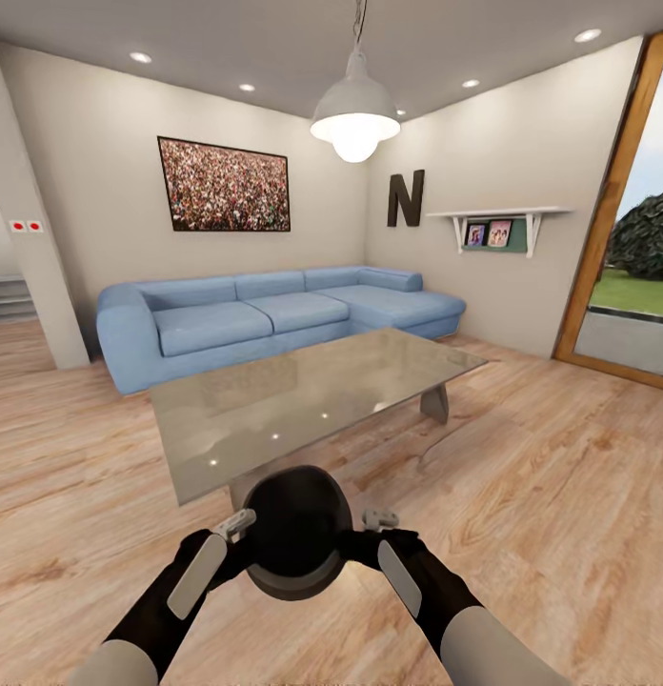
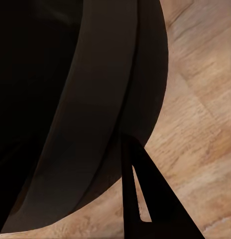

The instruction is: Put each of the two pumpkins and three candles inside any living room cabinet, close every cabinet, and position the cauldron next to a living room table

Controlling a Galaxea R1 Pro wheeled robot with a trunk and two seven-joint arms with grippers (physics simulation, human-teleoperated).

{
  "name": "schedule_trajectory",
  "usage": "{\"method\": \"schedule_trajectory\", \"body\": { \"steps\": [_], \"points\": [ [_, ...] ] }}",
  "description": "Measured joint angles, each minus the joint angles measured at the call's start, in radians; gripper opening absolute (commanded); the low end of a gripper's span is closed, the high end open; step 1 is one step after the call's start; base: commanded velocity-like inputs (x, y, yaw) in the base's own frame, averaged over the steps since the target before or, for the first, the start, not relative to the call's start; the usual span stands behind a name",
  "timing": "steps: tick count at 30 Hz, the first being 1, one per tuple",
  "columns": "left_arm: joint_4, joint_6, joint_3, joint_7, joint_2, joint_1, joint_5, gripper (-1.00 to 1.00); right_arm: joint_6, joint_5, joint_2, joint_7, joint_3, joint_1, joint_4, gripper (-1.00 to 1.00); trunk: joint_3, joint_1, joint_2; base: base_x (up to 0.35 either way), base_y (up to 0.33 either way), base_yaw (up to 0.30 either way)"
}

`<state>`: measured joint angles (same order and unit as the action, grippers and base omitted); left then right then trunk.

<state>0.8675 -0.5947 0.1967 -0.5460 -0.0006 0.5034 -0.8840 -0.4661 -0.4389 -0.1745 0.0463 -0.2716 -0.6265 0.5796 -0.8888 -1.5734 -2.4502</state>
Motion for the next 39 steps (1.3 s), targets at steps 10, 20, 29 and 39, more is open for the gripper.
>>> {"method": "schedule_trajectory", "body": {
  "steps": [10,20,29,39],
  "points": [
    [0.002,0.0,0.001,-0.004,0.0,0.0,-0.003,-1.0,0.0,0.0,0.0,-0.001,0.0,0.0,0.0,-1.0,-0.033,-0.028,-0.05,0.0,0.0,0.0],
    [0.05,-0.093,-0.078,-0.031,-0.035,-0.004,0.1,-1.0,-0.027,-0.02,0.0,-0.014,0.023,0.001,0.002,-1.0,-0.038,-0.029,-0.05,0.0,0.0,0.0],
    [0.054,-0.142,-0.182,0.004,-0.086,-0.004,0.238,-1.0,-0.032,-0.024,0.0,-0.018,0.029,0.001,0.0,-1.0,-0.038,-0.029,-0.05,0.0,0.0,0.0],
    [0.052,-0.131,-0.19,0.002,-0.092,-0.004,0.242,-1.0,-0.031,-0.019,0.001,-0.02,0.031,0.0,0.001,-1.0,-0.038,-0.029,-0.05,0.0,0.0,0.0]
  ]
}}
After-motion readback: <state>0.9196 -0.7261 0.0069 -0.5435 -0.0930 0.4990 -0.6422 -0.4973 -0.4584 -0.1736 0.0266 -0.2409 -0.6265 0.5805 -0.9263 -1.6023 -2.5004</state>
